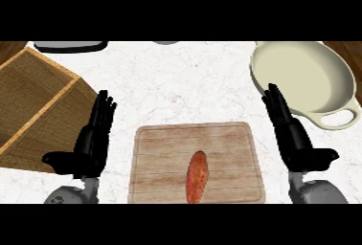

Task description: Pick the sweet potato from the cutting board and place it in the pot

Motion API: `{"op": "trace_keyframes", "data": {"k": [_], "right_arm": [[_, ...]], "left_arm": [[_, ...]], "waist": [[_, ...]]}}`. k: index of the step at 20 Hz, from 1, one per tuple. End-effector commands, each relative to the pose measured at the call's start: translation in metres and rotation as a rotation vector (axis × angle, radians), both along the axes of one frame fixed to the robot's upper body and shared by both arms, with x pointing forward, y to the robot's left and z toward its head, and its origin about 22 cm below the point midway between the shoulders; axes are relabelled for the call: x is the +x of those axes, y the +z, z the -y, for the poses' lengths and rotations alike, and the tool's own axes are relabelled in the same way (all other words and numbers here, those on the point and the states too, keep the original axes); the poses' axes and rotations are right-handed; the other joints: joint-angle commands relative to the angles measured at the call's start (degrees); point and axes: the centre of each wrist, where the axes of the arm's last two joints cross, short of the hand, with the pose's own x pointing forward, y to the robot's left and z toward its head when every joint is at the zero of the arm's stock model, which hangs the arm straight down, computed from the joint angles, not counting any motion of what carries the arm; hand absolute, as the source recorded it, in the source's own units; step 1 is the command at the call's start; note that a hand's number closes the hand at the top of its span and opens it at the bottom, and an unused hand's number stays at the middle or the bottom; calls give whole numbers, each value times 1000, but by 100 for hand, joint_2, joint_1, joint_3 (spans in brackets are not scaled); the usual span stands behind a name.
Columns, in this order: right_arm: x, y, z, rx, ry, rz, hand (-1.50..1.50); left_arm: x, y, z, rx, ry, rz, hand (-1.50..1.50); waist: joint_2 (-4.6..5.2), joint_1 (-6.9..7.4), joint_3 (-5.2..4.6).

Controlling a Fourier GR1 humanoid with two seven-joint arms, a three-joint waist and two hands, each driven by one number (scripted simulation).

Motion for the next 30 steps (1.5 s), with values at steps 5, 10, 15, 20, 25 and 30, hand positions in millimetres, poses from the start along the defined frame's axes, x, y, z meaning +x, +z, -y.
{"op": "trace_keyframes", "data": {"k": [5, 10, 15, 20, 25, 30], "right_arm": [[44, 9, 16, 2, 56, 118, 150], [19, -61, 22, -313, -52, 131, -150], [7, -59, 24, -221, 54, 285, -150], [-12, 4, 36, -332, 210, 234, -150], [-1, 39, 17, -570, 395, 70, -150], [1, 67, -15, -827, 514, -44, -150]], "left_arm": [[25, 54, -63, 133, 97, 11, 0], [28, 44, -91, 115, 94, -54, 0], [31, 59, -93, 109, 102, -53, 0], [27, 71, -87, 124, 127, -72, 0], [22, 45, -87, 109, 102, -71, 0], [36, 65, -79, 119, 95, -52, 0]], "waist": [[-44, 285, -83], [-28, 229, -88], [-54, 153, -91], [-83, 89, -97], [-85, 152, -118], [-70, 182, -111]]}}
